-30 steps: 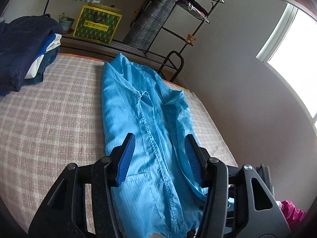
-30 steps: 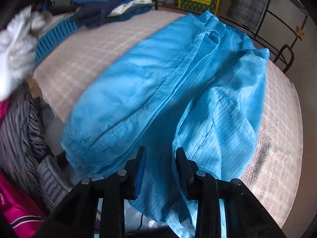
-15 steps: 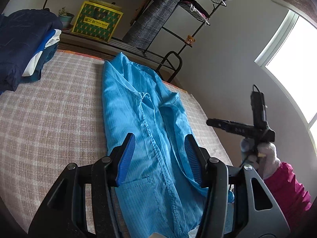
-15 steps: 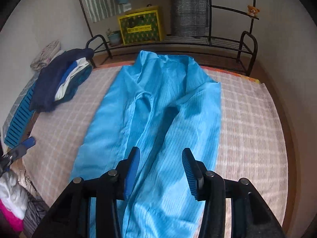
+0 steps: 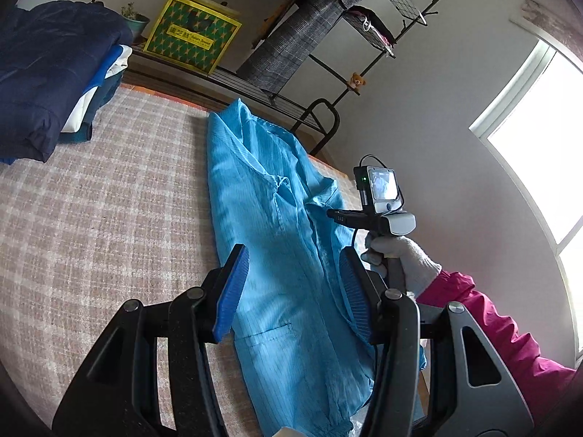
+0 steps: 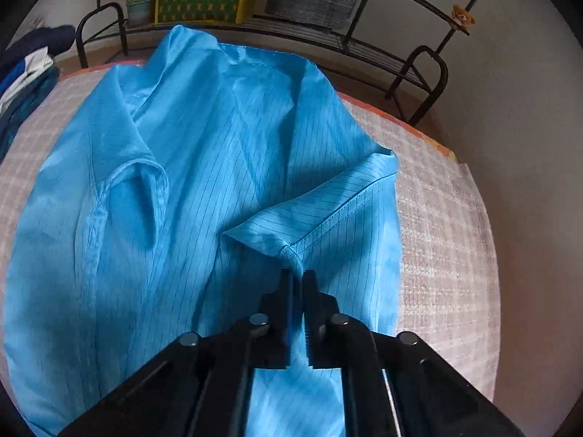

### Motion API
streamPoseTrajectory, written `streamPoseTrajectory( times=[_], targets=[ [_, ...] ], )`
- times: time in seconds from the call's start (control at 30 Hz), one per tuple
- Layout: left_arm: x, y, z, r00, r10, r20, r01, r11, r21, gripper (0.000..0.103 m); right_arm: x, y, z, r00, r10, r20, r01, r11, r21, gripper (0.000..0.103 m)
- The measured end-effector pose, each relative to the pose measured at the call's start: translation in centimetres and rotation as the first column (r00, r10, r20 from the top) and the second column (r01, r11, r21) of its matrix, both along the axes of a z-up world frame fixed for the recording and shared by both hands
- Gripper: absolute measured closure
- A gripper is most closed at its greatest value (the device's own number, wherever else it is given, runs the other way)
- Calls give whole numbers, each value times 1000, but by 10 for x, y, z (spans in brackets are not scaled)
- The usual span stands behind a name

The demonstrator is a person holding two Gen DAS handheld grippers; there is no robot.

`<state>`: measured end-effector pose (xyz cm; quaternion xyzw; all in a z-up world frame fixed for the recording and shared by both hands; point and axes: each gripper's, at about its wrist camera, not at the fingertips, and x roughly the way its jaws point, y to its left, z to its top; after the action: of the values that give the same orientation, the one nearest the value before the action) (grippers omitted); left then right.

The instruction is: Fold large clothes

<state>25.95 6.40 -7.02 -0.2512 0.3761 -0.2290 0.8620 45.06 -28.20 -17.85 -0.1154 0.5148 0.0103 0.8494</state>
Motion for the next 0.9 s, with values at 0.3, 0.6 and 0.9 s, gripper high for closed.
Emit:
streamPoseTrajectory(
  times=[0.3, 0.6, 0.9],
  targets=[
    [-7, 7, 8, 1000, -19, 21, 20, 999, -47, 50, -26, 18, 47, 982, 76, 174, -133, 929, 345, 103],
    [-7, 6, 6, 1000, -15, 13, 15, 999, -34, 50, 12, 51, -2, 991, 99, 92, -123, 939, 320, 103],
    [-5, -8, 1, 999, -32, 7, 32, 999, 22, 50, -21, 19, 33, 991, 134, 21, -131, 908, 399, 73]
  ],
)
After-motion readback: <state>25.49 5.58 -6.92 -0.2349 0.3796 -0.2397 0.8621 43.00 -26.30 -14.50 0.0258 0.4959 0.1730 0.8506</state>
